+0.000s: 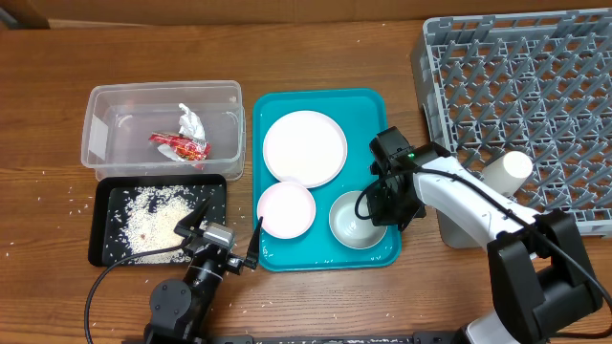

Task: Sort waste into correct bins and load items into the dishwasher
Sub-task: 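Move the right gripper to the white bowl and grip its rim, then carry the white bowl to the dish rack and set it in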

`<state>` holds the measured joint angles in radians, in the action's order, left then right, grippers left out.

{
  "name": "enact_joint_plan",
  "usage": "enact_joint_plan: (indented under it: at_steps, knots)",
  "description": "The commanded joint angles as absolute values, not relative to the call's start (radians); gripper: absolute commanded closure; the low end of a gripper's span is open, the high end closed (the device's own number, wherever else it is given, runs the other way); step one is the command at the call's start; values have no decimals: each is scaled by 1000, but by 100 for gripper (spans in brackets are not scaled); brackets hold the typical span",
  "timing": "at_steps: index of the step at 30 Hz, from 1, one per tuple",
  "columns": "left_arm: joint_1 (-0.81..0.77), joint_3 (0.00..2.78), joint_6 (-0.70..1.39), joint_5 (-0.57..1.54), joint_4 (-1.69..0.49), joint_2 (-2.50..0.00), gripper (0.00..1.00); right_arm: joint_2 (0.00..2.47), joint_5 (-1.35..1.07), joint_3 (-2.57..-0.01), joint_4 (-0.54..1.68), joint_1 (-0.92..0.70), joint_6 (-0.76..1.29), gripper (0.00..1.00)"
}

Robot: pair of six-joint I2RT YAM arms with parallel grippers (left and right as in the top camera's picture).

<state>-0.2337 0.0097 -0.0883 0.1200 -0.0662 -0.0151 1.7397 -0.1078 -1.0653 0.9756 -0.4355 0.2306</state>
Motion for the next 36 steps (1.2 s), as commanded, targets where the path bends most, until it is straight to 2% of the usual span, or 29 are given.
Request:
enact_joint_plan:
  at_steps: [1,9,14,17,28,36]
  knots:
    - [-228,5,-90,121,-66,-5,0,1684,-86,-1160,995,-437,245,96]
    - [-228,5,-90,121,-66,-5,0,1525,192,-1380,1023,-436,304,96]
    - [-228,5,-90,121,-66,-5,0,1477,615,-1446,1046,-385,320,96]
    - [-228,5,-90,121,-66,-5,0,1480,760,-1446,1062,-326,377,96]
    - [-228,5,-90,121,-66,-5,0,1479,762,-1446,1101,-49,439,96]
    - [-228,5,-90,121,-66,-5,0,1480,825,-1446,1046,-27,419,96]
